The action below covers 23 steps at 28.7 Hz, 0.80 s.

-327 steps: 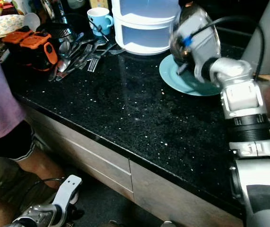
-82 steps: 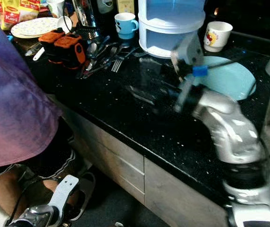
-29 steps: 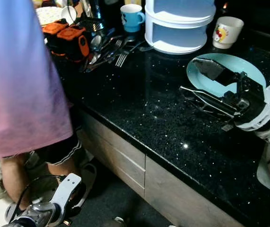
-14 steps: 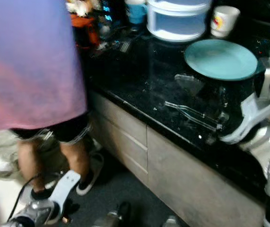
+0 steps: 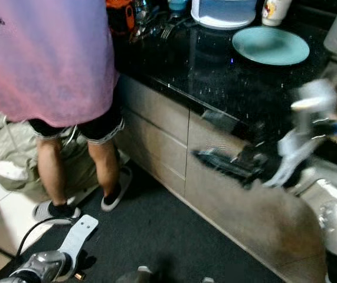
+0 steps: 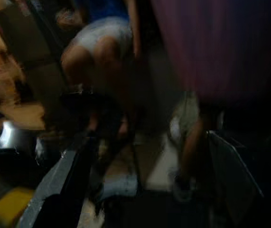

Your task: Kitchen organization

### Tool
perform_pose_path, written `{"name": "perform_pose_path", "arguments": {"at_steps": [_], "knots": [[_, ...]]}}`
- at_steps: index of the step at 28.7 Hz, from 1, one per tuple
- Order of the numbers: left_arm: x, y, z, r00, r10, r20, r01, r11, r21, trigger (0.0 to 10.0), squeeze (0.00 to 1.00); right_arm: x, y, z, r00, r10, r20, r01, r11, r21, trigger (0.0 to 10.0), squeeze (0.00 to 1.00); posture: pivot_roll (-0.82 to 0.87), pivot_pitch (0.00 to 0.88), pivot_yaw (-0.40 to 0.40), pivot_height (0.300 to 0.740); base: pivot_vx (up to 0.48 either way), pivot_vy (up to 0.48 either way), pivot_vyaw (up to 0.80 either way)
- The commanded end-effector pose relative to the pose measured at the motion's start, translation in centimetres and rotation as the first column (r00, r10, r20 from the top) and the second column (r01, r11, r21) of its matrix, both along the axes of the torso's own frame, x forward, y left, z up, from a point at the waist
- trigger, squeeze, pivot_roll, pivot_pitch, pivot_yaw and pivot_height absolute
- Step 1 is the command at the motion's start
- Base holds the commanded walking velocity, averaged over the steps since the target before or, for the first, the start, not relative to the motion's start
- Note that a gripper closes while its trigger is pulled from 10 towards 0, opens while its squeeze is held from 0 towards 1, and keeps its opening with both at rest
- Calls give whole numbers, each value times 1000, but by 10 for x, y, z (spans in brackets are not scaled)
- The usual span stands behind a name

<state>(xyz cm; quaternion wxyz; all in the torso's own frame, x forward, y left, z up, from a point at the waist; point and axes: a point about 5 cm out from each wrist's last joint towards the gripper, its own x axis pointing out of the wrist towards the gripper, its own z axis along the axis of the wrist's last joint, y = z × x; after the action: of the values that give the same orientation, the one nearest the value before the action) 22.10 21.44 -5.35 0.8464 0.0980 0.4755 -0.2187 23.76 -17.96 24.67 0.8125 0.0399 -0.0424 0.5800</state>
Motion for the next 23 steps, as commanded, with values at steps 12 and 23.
{"name": "perform_pose_path", "arguments": {"at_steps": [12,23], "knots": [[-9,3,-5,999,18,-26,-18,1000,-4,10000,0,8,-58,-97,909,-384,-162,188,725,-662,10000,0,-11,144,38,740,-84,0,0],[-9,0,-6,1000,7,-25,-7,1000,-3,10000,0,16,-96,-219,498,-855,-144,367,358,-858,10000,0,-10,118,28,740,0,0,0]]}}
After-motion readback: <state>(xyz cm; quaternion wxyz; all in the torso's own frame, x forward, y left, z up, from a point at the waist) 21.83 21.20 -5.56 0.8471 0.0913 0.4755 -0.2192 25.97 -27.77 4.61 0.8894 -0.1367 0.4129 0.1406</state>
